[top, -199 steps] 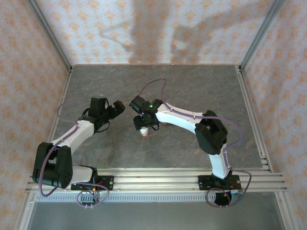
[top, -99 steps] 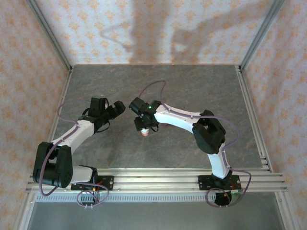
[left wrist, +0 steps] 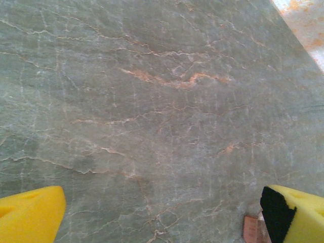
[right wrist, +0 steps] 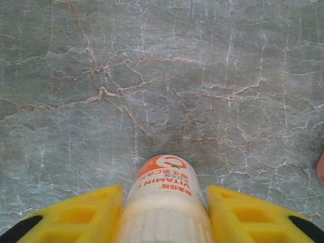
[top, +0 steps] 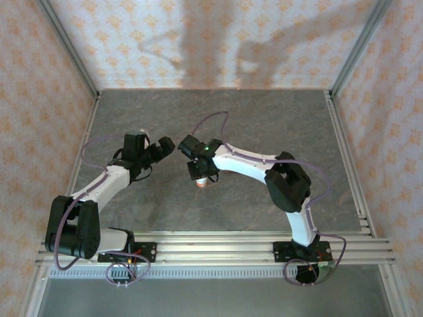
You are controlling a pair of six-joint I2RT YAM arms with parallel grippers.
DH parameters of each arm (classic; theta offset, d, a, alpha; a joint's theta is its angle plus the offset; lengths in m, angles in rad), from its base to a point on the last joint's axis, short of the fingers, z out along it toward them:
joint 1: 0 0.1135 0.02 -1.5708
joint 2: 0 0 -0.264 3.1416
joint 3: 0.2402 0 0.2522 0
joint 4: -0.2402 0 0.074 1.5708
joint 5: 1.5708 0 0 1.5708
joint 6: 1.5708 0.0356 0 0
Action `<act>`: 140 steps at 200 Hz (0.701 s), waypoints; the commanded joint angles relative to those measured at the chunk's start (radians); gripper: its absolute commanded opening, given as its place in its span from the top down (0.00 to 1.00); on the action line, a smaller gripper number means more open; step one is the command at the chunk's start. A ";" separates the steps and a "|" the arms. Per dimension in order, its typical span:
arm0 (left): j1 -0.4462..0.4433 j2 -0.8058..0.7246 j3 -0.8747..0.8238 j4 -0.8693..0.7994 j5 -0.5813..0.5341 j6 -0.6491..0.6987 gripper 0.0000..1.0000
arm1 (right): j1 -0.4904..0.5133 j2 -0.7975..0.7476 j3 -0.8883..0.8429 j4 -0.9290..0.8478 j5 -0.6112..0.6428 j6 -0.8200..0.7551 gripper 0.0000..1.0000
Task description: Sort the pills into containers
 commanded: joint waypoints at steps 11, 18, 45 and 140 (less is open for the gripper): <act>0.010 -0.041 0.020 0.016 0.019 0.005 0.00 | -0.008 -0.050 0.059 -0.026 0.030 0.001 0.62; 0.010 -0.047 0.023 -0.001 0.017 0.011 0.00 | -0.015 -0.052 0.072 -0.031 0.027 -0.003 0.62; 0.010 -0.078 0.014 -0.011 0.010 0.032 0.00 | -0.058 -0.076 0.101 -0.043 -0.007 -0.013 0.62; -0.178 -0.042 0.033 0.142 -0.026 0.304 0.00 | -0.333 -0.204 0.199 -0.170 -0.180 -0.119 0.62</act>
